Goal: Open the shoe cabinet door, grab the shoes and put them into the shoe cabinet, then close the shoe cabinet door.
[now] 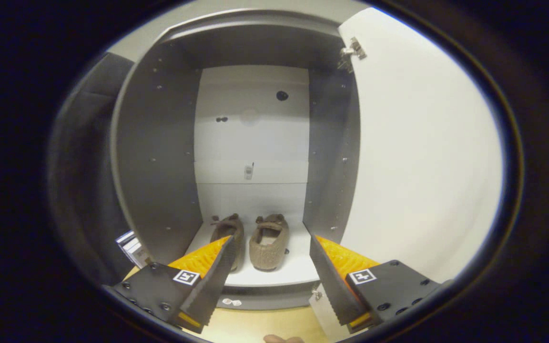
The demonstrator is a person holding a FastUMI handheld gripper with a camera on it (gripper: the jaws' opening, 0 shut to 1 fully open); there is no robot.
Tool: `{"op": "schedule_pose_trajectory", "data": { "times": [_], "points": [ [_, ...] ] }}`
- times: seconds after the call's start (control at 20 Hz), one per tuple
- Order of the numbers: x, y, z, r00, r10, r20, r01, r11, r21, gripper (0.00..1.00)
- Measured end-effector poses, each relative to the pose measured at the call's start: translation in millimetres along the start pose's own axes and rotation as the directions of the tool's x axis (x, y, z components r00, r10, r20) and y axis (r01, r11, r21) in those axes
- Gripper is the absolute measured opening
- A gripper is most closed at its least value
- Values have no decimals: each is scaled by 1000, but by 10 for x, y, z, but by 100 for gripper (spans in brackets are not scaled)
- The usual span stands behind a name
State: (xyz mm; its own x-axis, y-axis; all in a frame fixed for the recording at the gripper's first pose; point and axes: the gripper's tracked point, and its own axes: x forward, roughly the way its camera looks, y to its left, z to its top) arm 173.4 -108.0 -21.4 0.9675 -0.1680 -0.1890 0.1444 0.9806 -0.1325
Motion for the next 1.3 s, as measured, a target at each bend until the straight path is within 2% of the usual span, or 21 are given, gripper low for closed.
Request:
{"op": "schedule_pose_trajectory", "data": {
  "times": [0.4, 0.7, 1.0, 1.3],
  "points": [
    [-1086, -170, 105, 994, 85, 67, -85, 996, 3, 97],
    [-1861, -414, 103, 988, 117, 100, -117, 993, 1, 97],
    [-2437, -847, 111, 987, 99, 130, -102, 995, 16, 97],
    [-2655, -1460, 56, 990, 2, 139, -9, 999, 51, 97]
  ]
}}
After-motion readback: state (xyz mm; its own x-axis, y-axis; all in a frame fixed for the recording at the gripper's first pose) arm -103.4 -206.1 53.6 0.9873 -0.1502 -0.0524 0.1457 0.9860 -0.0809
